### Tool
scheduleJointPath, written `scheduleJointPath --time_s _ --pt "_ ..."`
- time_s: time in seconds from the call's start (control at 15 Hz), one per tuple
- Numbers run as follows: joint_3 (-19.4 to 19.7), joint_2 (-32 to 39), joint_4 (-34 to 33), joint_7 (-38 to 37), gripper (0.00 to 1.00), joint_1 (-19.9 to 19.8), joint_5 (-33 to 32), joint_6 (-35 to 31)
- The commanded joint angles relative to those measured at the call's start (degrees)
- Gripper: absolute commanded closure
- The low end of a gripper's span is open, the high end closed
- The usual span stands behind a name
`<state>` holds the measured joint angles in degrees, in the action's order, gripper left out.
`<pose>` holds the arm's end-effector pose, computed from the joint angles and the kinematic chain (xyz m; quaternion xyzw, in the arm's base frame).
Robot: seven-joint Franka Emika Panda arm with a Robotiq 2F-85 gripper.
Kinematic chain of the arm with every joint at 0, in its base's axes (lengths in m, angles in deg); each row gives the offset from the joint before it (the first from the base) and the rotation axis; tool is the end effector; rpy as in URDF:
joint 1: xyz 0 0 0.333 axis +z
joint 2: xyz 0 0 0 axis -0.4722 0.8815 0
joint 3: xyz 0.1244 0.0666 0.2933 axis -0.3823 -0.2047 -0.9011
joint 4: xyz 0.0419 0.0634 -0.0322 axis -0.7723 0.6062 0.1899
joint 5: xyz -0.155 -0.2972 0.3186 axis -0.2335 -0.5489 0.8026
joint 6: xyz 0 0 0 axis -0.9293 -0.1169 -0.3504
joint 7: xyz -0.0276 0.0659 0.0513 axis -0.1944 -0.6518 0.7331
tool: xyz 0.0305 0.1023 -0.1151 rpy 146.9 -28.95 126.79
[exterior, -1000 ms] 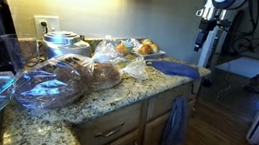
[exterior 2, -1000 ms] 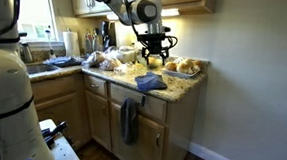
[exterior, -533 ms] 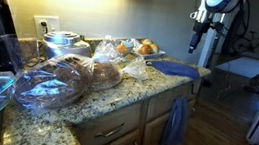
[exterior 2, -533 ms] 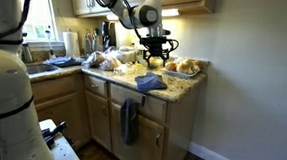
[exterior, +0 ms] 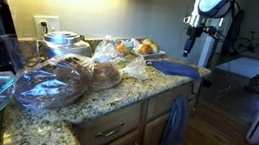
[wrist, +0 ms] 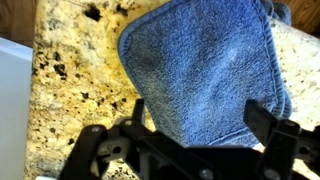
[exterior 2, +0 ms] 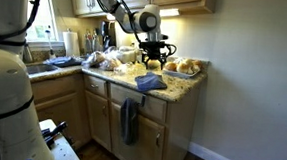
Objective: Take the top towel, hang it on the hook and put it back on the counter
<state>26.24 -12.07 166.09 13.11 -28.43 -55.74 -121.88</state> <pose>0.6983 -0.0077 0.3221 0.9700 0.2322 0.0672 0.0257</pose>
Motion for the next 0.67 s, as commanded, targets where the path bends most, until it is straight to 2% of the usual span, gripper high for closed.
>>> scheduleJointPath --time_s 0.0,0.6 --pt "-1.7 4.2 -3.7 1.3 0.00 -1.0 0.3 -2.0" --pt "-4.2 11.6 -8.0 3.4 0.00 -2.3 0.4 -6.8"
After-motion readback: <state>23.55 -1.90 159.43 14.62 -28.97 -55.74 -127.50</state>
